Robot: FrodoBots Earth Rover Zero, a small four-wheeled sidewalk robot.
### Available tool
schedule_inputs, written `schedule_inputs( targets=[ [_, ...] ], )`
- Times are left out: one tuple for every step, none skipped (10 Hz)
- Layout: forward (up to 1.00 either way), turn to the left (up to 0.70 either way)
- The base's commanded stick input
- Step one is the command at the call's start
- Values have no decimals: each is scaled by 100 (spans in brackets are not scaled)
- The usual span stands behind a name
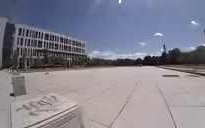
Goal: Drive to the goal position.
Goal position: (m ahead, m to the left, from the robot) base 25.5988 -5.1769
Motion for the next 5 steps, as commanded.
schedule_inputs(
  targets=[
    [6,0],
    [6,0],
    [6,0],
    [6,0],
    [6,0]
  ],
)
